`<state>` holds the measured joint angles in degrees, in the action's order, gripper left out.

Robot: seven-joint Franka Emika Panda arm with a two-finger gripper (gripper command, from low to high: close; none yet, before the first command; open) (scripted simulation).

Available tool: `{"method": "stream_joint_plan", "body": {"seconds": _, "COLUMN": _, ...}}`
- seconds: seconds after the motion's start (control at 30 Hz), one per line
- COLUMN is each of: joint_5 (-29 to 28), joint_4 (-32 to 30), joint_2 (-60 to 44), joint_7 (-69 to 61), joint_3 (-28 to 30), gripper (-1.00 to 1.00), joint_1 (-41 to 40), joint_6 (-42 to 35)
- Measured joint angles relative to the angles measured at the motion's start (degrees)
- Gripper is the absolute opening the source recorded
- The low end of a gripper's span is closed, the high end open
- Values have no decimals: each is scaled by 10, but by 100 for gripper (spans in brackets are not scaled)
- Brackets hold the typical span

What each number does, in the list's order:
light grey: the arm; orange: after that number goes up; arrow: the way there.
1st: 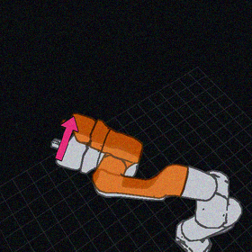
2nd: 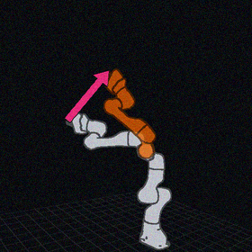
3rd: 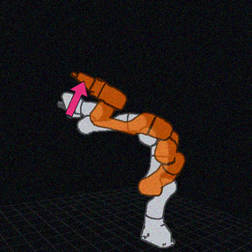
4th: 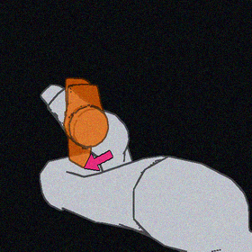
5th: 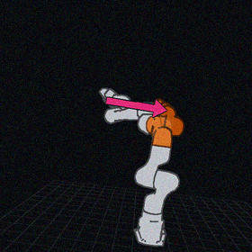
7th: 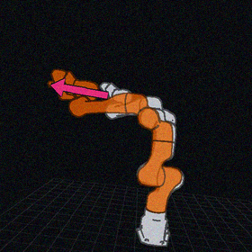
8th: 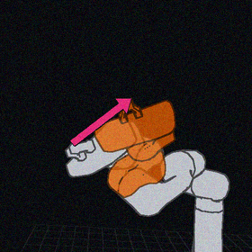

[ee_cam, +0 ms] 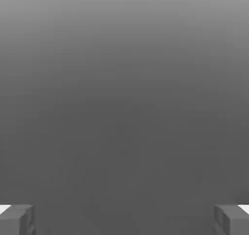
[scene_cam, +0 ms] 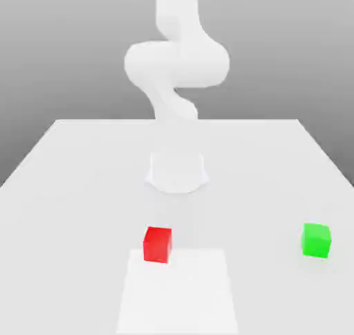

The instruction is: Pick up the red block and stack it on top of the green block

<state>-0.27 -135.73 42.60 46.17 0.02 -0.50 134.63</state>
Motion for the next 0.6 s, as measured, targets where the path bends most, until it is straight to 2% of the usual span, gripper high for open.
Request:
{"method": "stream_joint_plan", "body": {"seconds": 0.47, "joint_5": -12, "joint_4": -273, "joint_2": -232, "joint_7": 20, "joint_3": 16, "gripper": 0, "joint_1": -34, "joint_6": 196}}
{"method": "stream_joint_plan", "body": {"seconds": 0.6, "joint_5": -8, "joint_4": -337, "joint_2": -358, "joint_7": 19, "joint_3": 25, "gripper": 0, "joint_1": -41, "joint_6": 296}}
